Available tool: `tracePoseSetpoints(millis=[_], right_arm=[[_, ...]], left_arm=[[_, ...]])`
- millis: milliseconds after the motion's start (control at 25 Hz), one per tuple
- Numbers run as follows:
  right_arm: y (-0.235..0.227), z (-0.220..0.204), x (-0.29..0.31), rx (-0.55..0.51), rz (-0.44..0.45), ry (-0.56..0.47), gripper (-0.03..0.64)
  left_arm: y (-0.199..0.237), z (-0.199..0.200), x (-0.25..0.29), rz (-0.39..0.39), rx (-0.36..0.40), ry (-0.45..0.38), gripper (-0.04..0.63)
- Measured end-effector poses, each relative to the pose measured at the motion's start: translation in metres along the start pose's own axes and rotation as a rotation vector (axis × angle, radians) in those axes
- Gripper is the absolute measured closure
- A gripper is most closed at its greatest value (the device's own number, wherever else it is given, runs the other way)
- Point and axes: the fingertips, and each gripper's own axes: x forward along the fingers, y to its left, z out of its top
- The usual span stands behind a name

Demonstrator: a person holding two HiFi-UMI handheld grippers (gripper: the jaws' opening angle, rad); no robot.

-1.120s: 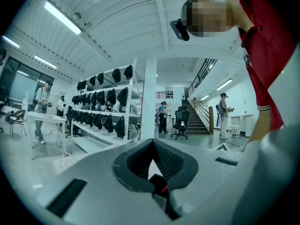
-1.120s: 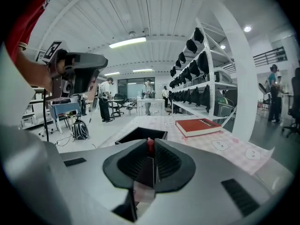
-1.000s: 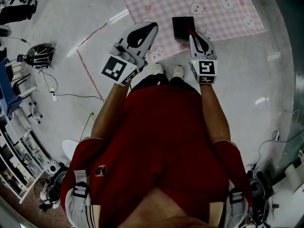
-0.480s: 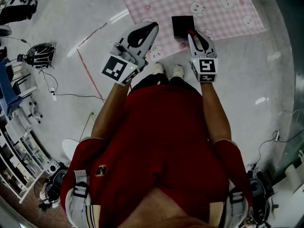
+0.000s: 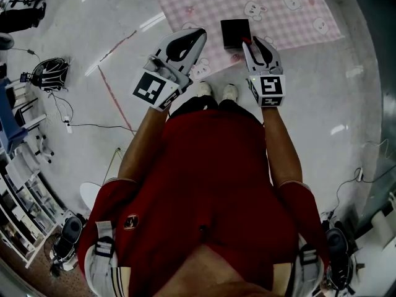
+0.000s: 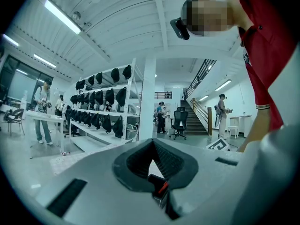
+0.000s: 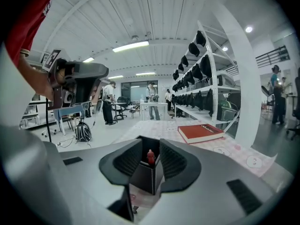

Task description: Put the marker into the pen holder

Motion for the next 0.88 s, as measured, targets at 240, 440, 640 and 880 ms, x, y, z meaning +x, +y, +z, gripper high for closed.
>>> tracePoseSetpoints(millis=[240,440,640,880], right_arm=[[0.004,0.026,-0.012,0.001,0.003,-0.051,0.505],[0.008,0.049,-0.022,0.017,0.011,-0.108,0.515],[0.018,0.070,-0.031,0.016,0.033,-0.164,0.533],[0.026,0.096,-0.044,0.022,0.039,-0.222,0.569]], left_arm=[[-0.004,0.004,-0.005,-0.009,0.001,-0.008,0.589],[-0.008,0.003,-0.004,-0.017,0.000,-0.016,0.589],[-0.009,0.002,-0.007,-0.021,0.002,-0.025,0.589],[-0.008,0.005,-0.010,-0.026,0.000,-0.037,0.589]])
